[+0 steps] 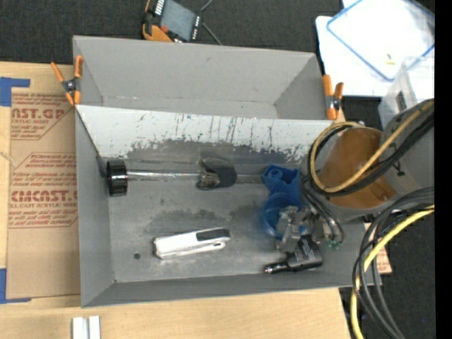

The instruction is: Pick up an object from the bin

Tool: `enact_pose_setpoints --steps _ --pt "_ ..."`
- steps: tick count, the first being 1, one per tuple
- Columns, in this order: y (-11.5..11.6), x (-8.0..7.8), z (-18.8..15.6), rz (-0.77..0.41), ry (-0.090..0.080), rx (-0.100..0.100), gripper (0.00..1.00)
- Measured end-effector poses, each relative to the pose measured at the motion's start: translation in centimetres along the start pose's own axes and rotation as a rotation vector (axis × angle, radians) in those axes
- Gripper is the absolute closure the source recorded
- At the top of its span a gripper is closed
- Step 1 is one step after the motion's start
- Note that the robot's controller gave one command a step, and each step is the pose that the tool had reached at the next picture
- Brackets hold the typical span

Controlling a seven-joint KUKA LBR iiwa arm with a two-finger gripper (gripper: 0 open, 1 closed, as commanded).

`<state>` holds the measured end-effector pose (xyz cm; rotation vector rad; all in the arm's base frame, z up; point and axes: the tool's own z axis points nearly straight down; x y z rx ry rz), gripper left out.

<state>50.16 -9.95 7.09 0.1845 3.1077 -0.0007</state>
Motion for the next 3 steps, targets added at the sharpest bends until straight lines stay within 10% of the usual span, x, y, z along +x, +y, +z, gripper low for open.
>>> enact_pose_setpoints --steps 1,2,3 --pt "-1.57 1.09 -0.44 0.04 -0.03 -0.006 0.0" --pt "-1.54 1.42 -0.24 0.035 -0.018 -0.006 1.0" --pt "-1.54 1.42 -0.25 0.035 -0.018 -0.005 1.0"
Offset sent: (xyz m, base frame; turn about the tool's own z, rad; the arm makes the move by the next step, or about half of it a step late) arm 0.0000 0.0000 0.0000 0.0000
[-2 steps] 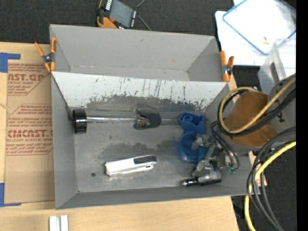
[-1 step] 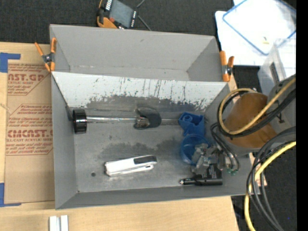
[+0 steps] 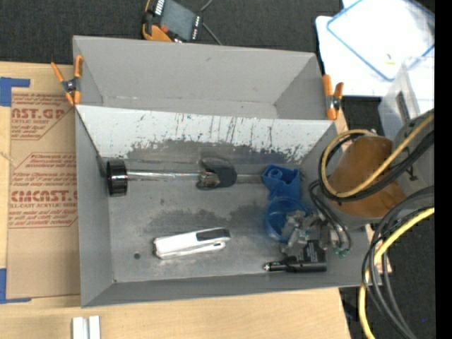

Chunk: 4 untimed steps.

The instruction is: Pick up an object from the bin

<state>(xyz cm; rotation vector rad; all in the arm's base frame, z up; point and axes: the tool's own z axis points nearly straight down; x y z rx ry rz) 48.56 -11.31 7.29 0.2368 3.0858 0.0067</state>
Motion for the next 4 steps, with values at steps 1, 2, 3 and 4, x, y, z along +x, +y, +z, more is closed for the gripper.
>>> enact_pose_setpoints --steps 1,2,3,4 --pt "0.0 0.0 0.0 0.0 0.0 0.0 1.0" --pt "0.0 0.0 0.0 0.0 0.0 0.0 1.0" --pt "0.0 0.0 0.0 0.0 0.0 0.0 1.0" --pt "0.0 0.0 0.0 0.0 0.0 0.0 1.0"
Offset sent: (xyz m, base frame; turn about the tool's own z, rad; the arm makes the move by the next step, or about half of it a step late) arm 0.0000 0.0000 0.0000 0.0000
